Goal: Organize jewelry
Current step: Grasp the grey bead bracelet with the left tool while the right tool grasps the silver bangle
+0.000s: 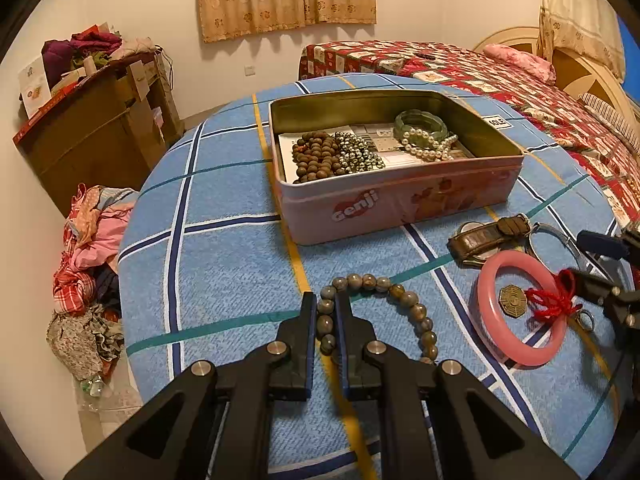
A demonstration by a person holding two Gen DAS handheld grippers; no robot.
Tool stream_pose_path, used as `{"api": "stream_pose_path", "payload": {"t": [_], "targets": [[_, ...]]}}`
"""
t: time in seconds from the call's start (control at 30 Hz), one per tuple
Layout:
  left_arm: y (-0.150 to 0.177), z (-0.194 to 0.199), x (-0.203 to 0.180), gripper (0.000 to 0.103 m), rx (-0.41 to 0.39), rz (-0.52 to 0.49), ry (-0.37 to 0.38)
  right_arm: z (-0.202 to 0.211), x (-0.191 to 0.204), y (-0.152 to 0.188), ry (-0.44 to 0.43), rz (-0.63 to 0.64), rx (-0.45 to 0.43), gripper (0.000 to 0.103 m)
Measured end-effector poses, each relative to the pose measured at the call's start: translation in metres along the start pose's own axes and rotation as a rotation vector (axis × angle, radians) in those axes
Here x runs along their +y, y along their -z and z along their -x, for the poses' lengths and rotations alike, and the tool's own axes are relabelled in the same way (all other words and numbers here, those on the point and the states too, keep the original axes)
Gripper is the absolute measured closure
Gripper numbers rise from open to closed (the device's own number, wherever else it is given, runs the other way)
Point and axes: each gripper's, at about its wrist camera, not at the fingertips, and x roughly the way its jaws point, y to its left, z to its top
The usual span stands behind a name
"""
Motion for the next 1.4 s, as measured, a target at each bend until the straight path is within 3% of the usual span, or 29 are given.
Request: {"api": "stream_pose_path", "payload": {"t": [0.17,0.43,1.4], "targets": [[0.000,0.000,-0.003,0.095,-0.001,-0.009,0.008,-0.008,0.009,0.000,0.041,0.060,0.016,0.031],[0.000,0.000,-0.002,0.095,-0.002,0.002,0.019,-0.010,0.001,-0.002,0.029,0.041,0.016,0.036],[-0.024,0.048,-0.006,0.095,-0.122,0.015,0.049,0.023,-0.006,-0.020,0.033,0.001,-0.132,0.036]]}}
